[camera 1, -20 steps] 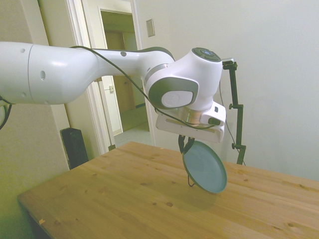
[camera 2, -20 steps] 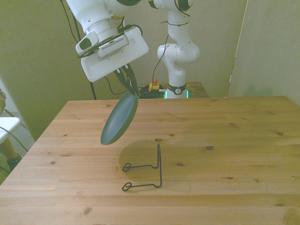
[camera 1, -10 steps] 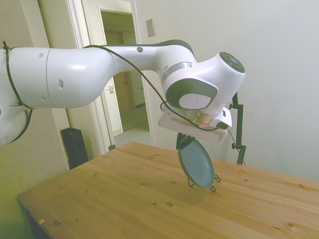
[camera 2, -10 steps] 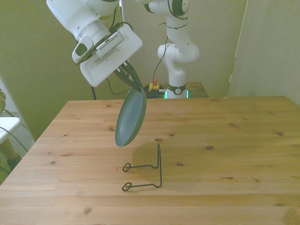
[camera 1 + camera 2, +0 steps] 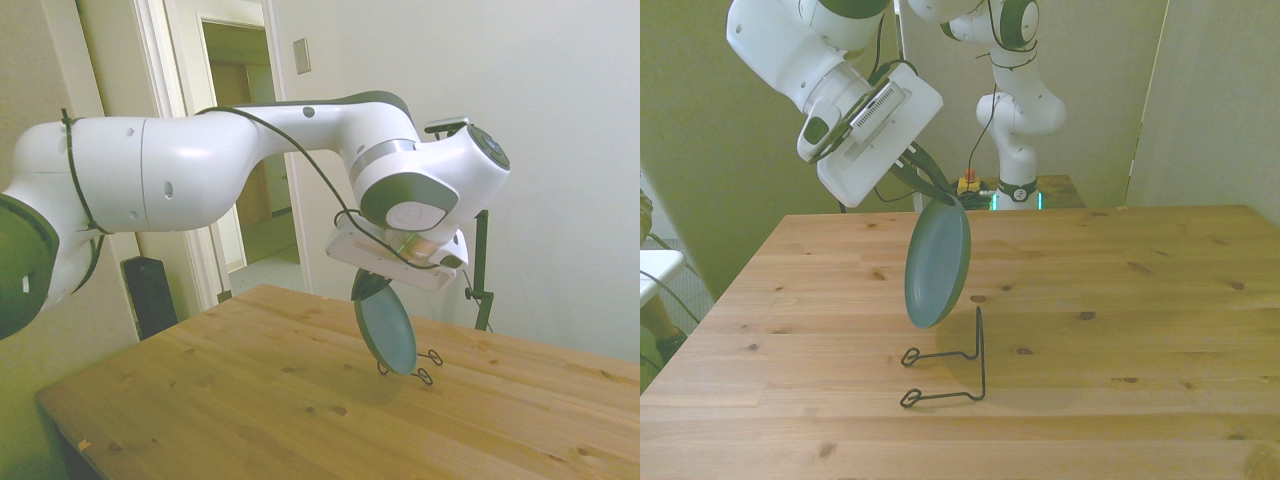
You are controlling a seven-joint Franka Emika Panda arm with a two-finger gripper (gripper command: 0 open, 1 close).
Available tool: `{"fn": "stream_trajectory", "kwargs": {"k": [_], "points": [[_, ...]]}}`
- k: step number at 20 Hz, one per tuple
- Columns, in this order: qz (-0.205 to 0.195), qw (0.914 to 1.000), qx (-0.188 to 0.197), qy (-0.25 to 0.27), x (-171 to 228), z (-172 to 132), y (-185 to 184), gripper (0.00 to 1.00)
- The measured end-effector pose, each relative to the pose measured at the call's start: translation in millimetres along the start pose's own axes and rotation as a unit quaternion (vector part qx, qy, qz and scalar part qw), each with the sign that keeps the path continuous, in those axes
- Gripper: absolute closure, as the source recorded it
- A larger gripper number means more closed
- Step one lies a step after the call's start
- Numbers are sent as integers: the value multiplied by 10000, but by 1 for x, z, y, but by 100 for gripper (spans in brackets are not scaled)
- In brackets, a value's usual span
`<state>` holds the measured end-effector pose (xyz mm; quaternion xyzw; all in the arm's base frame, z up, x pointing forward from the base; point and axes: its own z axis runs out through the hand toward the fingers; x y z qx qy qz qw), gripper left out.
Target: Load the plate
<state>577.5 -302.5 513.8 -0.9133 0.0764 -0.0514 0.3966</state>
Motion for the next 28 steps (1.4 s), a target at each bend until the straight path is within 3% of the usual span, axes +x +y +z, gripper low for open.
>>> {"fn": "stream_trajectory", "kwargs": {"k": [6, 11, 28], "points": [[36, 9984, 544, 150, 1, -10, 12, 100], [28, 9964, 849, 68, 12, 0, 20, 100], [165, 9935, 1122, 92, 42, 15, 33, 100]]}}
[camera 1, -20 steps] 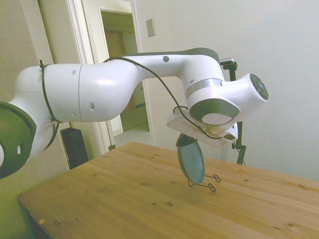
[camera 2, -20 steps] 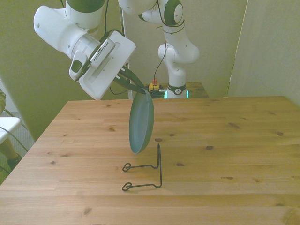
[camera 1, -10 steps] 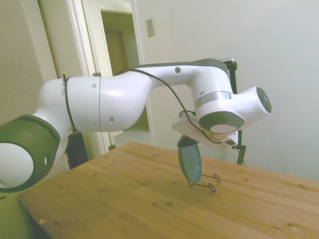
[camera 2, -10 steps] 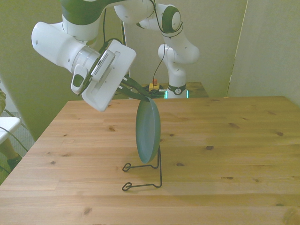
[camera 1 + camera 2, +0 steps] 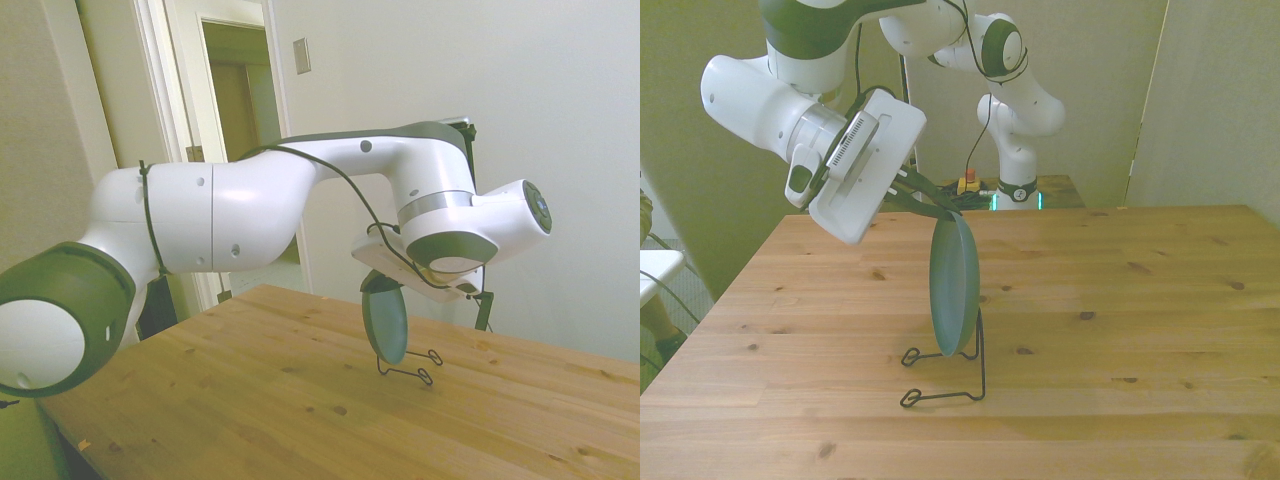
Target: Load the plate
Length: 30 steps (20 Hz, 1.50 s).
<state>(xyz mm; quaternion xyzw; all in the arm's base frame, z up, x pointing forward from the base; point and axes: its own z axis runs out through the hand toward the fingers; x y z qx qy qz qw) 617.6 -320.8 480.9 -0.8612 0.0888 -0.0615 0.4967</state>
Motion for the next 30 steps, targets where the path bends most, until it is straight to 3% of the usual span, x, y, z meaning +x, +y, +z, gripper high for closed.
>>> {"fn": "stream_trajectory", "kwargs": {"k": [30], "points": [[80, 9999, 97, -84, 39, 28, 22, 100]]}}
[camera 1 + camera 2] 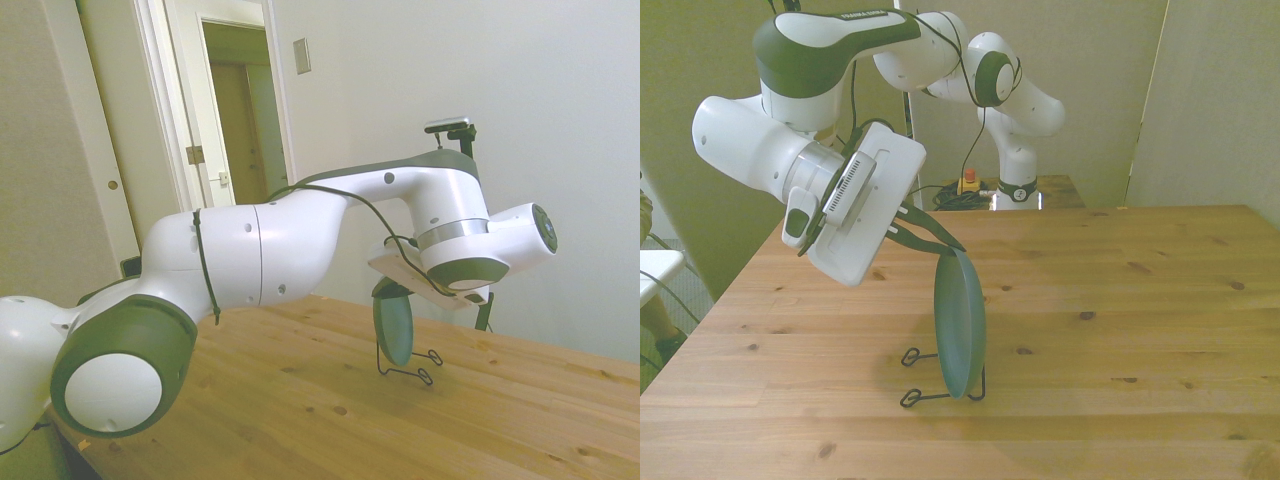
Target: Load the plate
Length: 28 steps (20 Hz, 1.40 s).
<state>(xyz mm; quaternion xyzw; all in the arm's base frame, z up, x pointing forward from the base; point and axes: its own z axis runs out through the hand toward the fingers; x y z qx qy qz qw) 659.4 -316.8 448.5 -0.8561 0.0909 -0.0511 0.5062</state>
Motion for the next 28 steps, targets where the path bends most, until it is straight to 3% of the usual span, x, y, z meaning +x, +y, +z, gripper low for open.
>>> {"fn": "stream_trajectory", "kwargs": {"k": [28], "points": [[91, 9999, -48, -14, 10, 8, 5, 100]]}}
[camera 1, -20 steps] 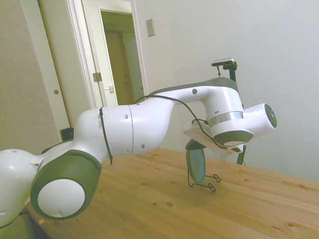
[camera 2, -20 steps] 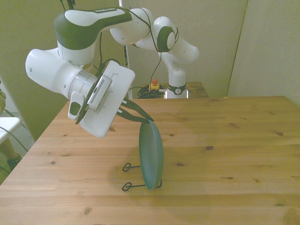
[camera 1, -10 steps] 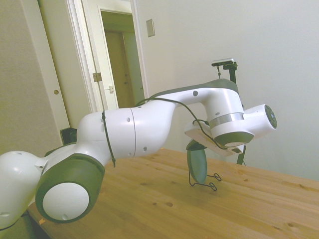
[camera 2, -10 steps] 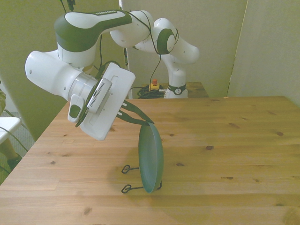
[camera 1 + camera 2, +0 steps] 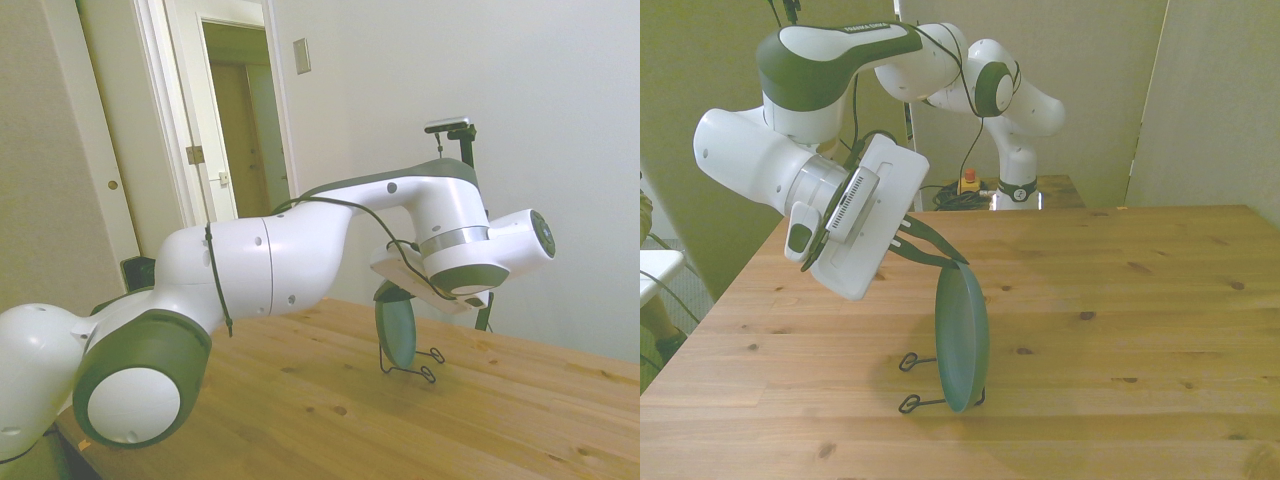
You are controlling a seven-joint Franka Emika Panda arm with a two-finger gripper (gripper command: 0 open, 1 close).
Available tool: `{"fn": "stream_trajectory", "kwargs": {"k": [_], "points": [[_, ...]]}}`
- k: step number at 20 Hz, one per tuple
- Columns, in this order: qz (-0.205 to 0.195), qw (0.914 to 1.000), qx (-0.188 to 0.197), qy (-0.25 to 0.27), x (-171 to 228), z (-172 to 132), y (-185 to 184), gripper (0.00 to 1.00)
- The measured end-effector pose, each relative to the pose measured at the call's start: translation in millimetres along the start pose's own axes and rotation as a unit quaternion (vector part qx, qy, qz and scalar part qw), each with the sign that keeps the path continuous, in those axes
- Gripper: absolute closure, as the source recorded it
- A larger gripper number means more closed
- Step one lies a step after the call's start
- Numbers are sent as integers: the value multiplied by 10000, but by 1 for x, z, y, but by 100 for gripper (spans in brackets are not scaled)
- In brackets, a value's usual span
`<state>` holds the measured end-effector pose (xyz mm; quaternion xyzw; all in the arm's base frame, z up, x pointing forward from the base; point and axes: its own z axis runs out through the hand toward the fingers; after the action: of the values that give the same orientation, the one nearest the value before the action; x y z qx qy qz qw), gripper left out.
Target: Load the plate
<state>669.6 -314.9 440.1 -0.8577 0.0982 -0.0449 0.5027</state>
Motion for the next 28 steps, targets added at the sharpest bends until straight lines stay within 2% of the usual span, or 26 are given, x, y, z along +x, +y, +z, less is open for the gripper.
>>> {"fn": "stream_trajectory", "kwargs": {"k": [1, 2, 16, 21, 24, 28], "points": [[0, 10000, 0, -1, 0, 0, 0, 100], [0, 10000, -3, -3, 0, 0, 0, 0], [18, 10000, -61, -42, 1, 4, 1, 0], [-123, 9997, -167, 123, -8, -17, -22, 0], [-379, 9972, -350, 540, -22, -45, -47, 0], [-812, 9873, -1010, 916, -46, -64, -79, 0]]}}
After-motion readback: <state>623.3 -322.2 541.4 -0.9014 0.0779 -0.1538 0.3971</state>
